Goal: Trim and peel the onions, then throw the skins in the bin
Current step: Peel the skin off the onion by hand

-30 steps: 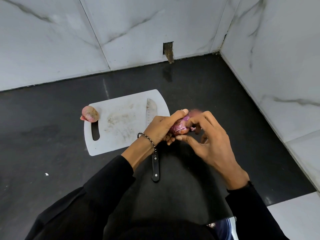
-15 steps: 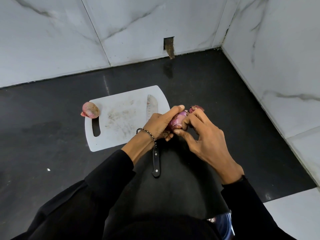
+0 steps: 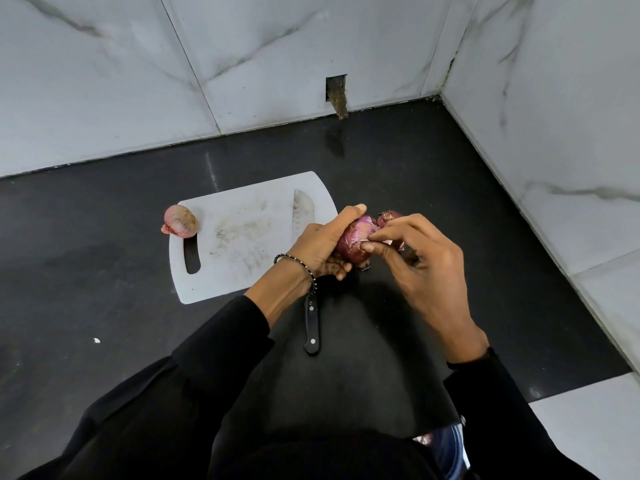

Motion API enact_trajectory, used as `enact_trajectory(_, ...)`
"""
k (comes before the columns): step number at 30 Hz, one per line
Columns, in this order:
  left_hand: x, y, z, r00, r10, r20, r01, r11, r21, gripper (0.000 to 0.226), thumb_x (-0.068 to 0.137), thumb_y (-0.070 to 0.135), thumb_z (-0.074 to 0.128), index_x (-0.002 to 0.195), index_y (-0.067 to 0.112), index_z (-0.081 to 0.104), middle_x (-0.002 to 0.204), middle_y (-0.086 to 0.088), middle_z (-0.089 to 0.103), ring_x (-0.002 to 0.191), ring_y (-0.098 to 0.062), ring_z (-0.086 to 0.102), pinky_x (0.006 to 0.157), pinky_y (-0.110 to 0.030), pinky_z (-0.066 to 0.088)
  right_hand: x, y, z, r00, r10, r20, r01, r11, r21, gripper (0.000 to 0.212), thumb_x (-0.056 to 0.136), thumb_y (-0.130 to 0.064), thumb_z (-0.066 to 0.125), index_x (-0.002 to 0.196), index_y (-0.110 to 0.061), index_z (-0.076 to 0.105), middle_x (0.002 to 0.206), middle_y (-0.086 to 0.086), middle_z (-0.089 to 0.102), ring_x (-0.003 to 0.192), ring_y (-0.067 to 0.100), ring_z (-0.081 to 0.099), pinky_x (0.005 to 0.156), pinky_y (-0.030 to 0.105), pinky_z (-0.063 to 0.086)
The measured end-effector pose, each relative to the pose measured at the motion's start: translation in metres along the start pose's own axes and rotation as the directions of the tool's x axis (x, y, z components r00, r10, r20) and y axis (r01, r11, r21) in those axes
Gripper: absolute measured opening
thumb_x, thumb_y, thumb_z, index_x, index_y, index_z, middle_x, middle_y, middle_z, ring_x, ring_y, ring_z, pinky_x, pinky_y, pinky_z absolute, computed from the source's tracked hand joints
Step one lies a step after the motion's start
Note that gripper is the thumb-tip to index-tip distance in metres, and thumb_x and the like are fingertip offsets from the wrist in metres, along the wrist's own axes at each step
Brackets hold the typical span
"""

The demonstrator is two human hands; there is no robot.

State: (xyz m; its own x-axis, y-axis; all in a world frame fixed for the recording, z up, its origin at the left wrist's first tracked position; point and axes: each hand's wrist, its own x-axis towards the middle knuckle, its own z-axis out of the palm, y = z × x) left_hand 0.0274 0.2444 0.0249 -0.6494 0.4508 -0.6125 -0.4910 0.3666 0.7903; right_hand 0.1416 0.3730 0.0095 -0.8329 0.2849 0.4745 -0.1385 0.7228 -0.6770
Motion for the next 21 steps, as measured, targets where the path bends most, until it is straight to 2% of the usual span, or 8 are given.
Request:
enact_trajectory(2, -0.001, -0.002, 0.002, 0.999, -0.034, 0.016, 0.034, 0.999, -0.038, 0.064, 0.083, 0.066, 0.058, 0.09, 0.003, 0.069, 0.074, -0.019, 0.072, 0.046, -0.018, 0.055, 0.042, -0.022, 0.047, -0.002, 0.003, 0.004, 0.999, -0.035, 0.015, 0.036, 0.991, -0.129, 0.01, 0.093, -0.02, 0.075, 0.1, -0.013, 0.074, 0.104, -0.003, 0.065, 0.097, 0.01, 0.061, 0.069, 0.031, 0.054)
enact_trajectory(5, 0.0, -0.005, 0.003, 0.995, -0.087, 0.058, 0.092, 0.991, -0.095, 0.06, 0.083, 0.065, 0.058, 0.089, 0.005, 0.067, 0.077, -0.021, 0.071, 0.044, -0.017, 0.055, 0.04, -0.02, 0.044, -0.005, 0.004, 0.014, 0.99, -0.144, -0.002, 0.135, 0.93, -0.342, 0.012, 0.09, -0.003, 0.072, 0.1, -0.007, 0.069, 0.101, 0.004, 0.064, 0.09, 0.017, 0.062, 0.054, 0.038, 0.052)
enact_trajectory(8, 0.001, -0.006, 0.005, 0.983, -0.144, 0.111, 0.157, 0.98, -0.121, 0.059, 0.083, 0.065, 0.056, 0.082, 0.007, 0.066, 0.075, -0.02, 0.07, 0.043, -0.016, 0.054, 0.039, -0.018, 0.045, -0.008, 0.005, 0.021, 0.976, -0.215, -0.035, 0.175, 0.872, -0.458, 0.016, 0.087, 0.005, 0.066, 0.1, -0.002, 0.067, 0.097, 0.01, 0.064, 0.083, 0.022, 0.061, 0.049, 0.039, 0.051)
enact_trajectory(11, 0.001, -0.005, 0.007, 0.967, -0.185, 0.176, 0.214, 0.963, -0.163, 0.054, 0.085, 0.062, 0.056, 0.075, 0.01, 0.064, 0.069, -0.015, 0.067, 0.04, -0.014, 0.052, 0.036, -0.016, 0.042, -0.011, 0.003, 0.024, 0.966, -0.244, -0.083, 0.17, 0.846, -0.505, 0.018, 0.093, 0.002, 0.051, 0.098, -0.003, 0.067, 0.096, 0.009, 0.064, 0.082, 0.019, 0.058, 0.049, 0.034, 0.047)
enact_trajectory(14, 0.001, -0.006, 0.013, 0.952, -0.216, 0.218, 0.261, 0.943, -0.205, 0.048, 0.087, 0.058, 0.056, 0.075, 0.011, 0.06, 0.063, -0.009, 0.062, 0.037, -0.013, 0.048, 0.032, -0.016, 0.038, -0.012, 0.001, 0.025, 0.95, -0.281, -0.138, 0.17, 0.834, -0.526, 0.03, 0.102, -0.005, 0.037, 0.095, -0.004, 0.066, 0.093, 0.009, 0.064, 0.081, 0.019, 0.059, 0.05, 0.029, 0.042)
enact_trajectory(18, 0.0, -0.01, 0.019, 0.93, -0.2, 0.309, 0.28, 0.929, -0.242, 0.047, 0.09, 0.055, 0.05, 0.067, 0.014, 0.056, 0.055, -0.003, 0.056, 0.034, -0.01, 0.041, 0.029, -0.015, 0.031, -0.016, 0.005, 0.028, 0.924, -0.334, -0.188, 0.182, 0.814, -0.551, 0.013, 0.094, 0.005, 0.054, 0.097, -0.006, 0.061, 0.095, 0.01, 0.065, 0.083, 0.018, 0.058, 0.05, 0.028, 0.041)
enact_trajectory(21, -0.001, -0.011, 0.019, 0.917, -0.207, 0.341, 0.305, 0.914, -0.266, 0.049, 0.091, 0.054, 0.049, 0.066, 0.013, 0.057, 0.054, -0.004, 0.056, 0.033, -0.008, 0.039, 0.029, -0.014, 0.029, -0.021, 0.006, 0.029, 0.918, -0.352, -0.185, 0.209, 0.822, -0.529, 0.012, 0.096, 0.004, 0.052, 0.099, -0.005, 0.06, 0.097, 0.01, 0.065, 0.084, 0.019, 0.06, 0.055, 0.024, 0.04)
